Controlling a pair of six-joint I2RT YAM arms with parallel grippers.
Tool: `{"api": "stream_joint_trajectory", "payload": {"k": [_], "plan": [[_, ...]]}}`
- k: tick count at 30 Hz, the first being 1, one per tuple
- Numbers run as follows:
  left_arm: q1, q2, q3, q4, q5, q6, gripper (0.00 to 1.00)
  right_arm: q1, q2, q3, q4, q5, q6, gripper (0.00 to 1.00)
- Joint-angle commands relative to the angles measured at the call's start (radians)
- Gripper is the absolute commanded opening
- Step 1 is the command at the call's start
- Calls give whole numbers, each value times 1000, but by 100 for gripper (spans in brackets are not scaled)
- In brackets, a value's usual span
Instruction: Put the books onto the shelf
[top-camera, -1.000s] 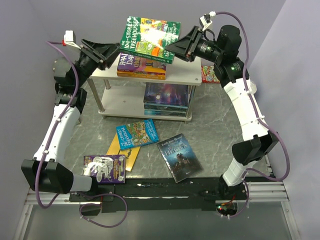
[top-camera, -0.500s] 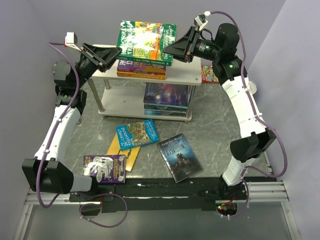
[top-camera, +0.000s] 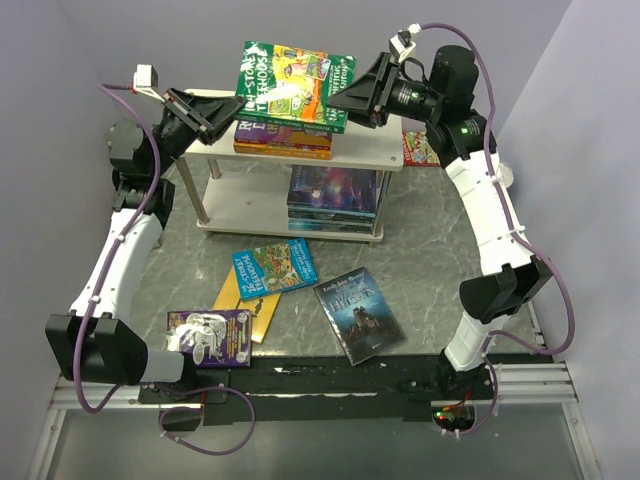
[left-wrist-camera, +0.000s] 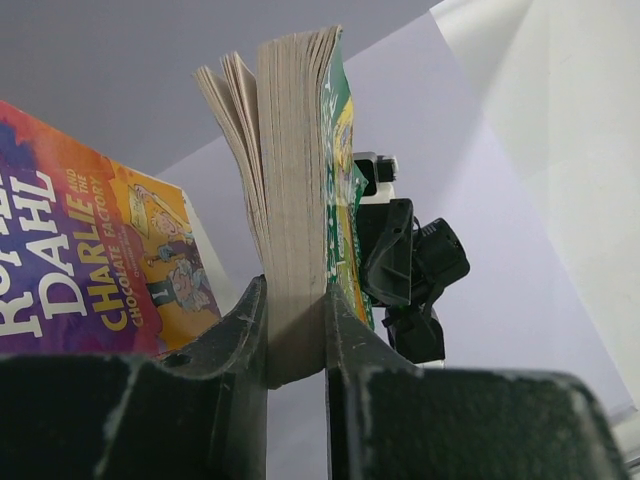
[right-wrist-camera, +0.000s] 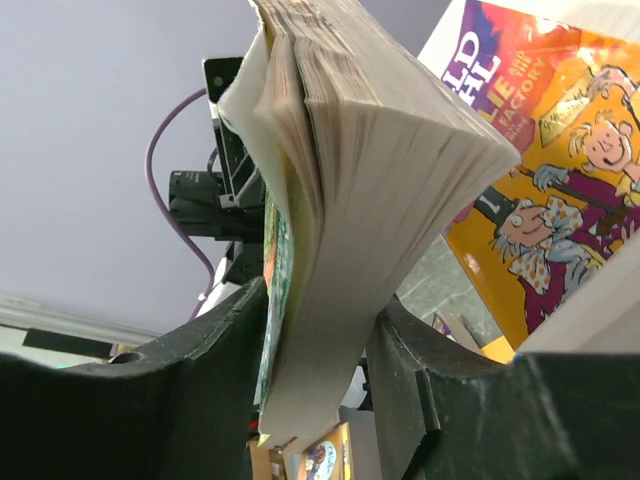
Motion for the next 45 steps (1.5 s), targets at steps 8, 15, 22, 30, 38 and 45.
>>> {"api": "stream_joint_trajectory", "payload": {"k": [8, 15, 22, 30, 38, 45], "plan": [[17, -23, 32, 54, -37, -13, 1, -21, -29, 62, -59, 48, -77, 53], [32, -23, 32, 59, -42, -23, 1, -30, -40, 25, -45, 37, -74, 51], [34, -6, 38, 77, -28, -39, 1, -34, -17, 36, -24, 9, -59, 19], [37, 27, 52, -30, 3, 4, 37, -35, -12, 0, 42, 2, -28, 0], [64, 55, 78, -116, 23, 70, 53, -38, 9, -3, 85, -12, 2, 0], [111, 49, 112, -199, 12, 135, 63, -43, 14, -52, 200, -31, 77, 0]]}}
